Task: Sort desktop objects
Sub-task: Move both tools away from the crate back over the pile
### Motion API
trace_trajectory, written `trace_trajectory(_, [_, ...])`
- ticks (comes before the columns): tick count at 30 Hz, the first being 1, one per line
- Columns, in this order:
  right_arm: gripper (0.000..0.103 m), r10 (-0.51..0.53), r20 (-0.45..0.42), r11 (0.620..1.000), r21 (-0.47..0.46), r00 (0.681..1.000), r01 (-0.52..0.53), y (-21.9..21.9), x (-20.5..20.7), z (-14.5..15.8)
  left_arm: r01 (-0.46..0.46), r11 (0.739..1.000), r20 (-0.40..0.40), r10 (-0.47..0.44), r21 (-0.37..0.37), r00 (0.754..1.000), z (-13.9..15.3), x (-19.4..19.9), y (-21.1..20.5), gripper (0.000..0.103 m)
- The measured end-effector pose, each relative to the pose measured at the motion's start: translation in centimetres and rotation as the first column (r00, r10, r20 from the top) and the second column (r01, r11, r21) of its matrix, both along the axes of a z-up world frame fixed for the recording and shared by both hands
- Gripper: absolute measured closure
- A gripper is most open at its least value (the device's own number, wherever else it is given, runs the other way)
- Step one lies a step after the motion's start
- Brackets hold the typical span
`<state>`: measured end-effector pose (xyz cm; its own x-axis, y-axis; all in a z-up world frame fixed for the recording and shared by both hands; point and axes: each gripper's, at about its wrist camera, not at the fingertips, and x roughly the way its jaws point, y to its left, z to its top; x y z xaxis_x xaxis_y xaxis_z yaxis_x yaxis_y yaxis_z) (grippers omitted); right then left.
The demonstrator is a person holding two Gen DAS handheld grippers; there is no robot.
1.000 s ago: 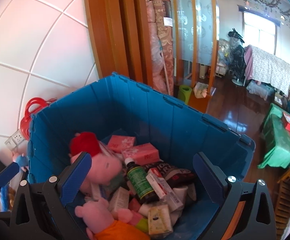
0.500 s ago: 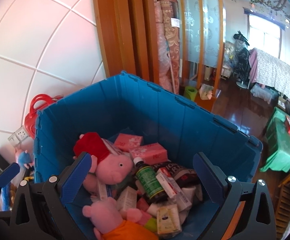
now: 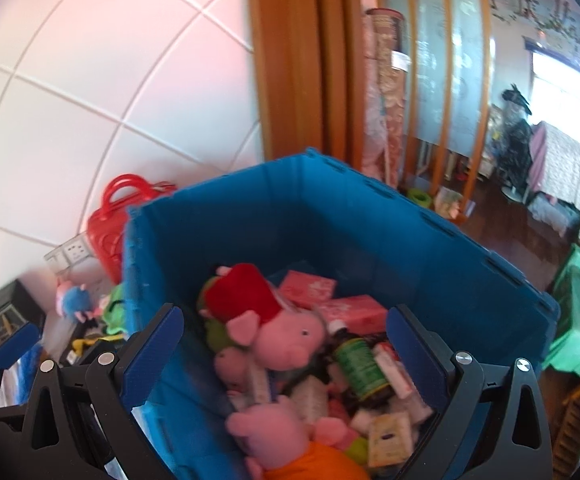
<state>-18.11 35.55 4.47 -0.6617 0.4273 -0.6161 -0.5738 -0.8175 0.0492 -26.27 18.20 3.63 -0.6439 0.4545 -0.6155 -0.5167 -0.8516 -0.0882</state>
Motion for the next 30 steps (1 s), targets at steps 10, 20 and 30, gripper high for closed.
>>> trace_trajectory(10, [0.000,0.100,0.021,0.992,0.072,0.995,-0.101,-6.3,-3.2,0.7,-0.115,0.993,0.000,0.115,0.008,0.993,-0.2,-2.0,-7.5,0.000])
trace_trajectory(20, [0.005,0.130,0.111,0.986,0.090,0.985,-0.140,-9.6,-4.0,1.4,-0.125,0.992,-0.014,0.125,0.021,0.992,0.1,-1.6,-10.5,0.000])
trace_trajectory(30, [0.005,0.187,0.073,0.981,0.046,0.980,-0.190,-10.7,-4.4,0.3,-0.171,0.985,0.007,0.171,0.010,0.985,-0.9,-2.3,-12.8,0.000])
